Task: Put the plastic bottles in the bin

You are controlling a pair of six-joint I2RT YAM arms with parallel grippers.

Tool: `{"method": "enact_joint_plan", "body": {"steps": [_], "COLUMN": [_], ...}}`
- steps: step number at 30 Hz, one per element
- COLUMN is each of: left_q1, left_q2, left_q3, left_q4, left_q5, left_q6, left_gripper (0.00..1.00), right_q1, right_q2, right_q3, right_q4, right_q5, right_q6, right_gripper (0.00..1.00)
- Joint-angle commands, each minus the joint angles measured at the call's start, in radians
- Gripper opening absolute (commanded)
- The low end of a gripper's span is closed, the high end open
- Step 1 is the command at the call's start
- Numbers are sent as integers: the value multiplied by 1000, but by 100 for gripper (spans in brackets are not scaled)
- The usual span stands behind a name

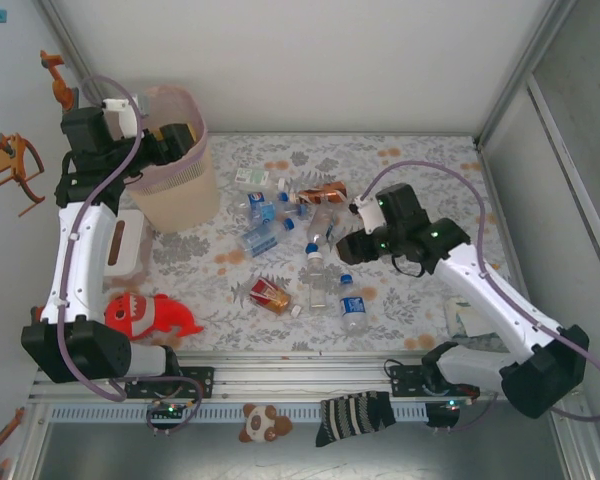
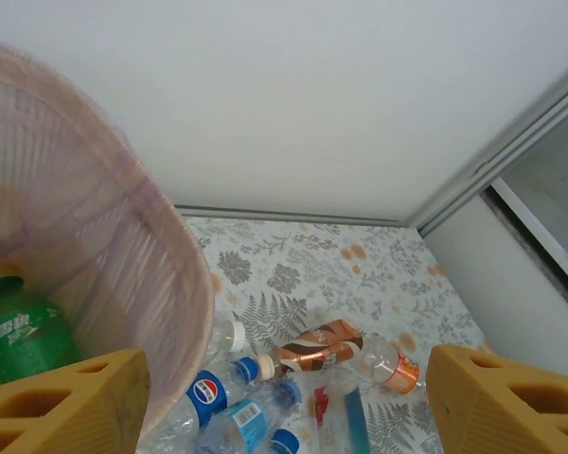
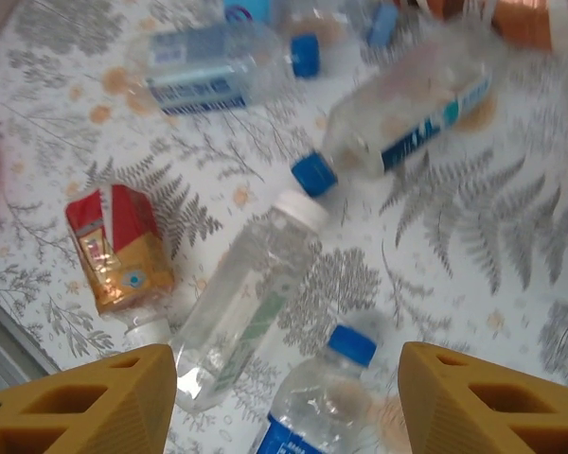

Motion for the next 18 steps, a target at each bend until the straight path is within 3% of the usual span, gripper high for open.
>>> {"method": "enact_joint_plan", "body": {"steps": [1, 9, 18], "left_q1": [-6, -16, -17], "left_q2": [-27, -28, -29], "left_q3": [-3, -2, -6], "left_q4": [35, 36, -8], "left_q5": [30, 28, -13], "left_q6": [-17, -24, -22], "left_gripper": [76, 76, 76], "right_q1": [20, 21, 24], "right_q2": [32, 238, 459], "right_q3": [-22, 25, 72], "right_q4": [-59, -154, -104], "right_q5": [105, 114, 96], "right_q6": [212, 284, 265], "right_gripper": [61, 54, 55]}}
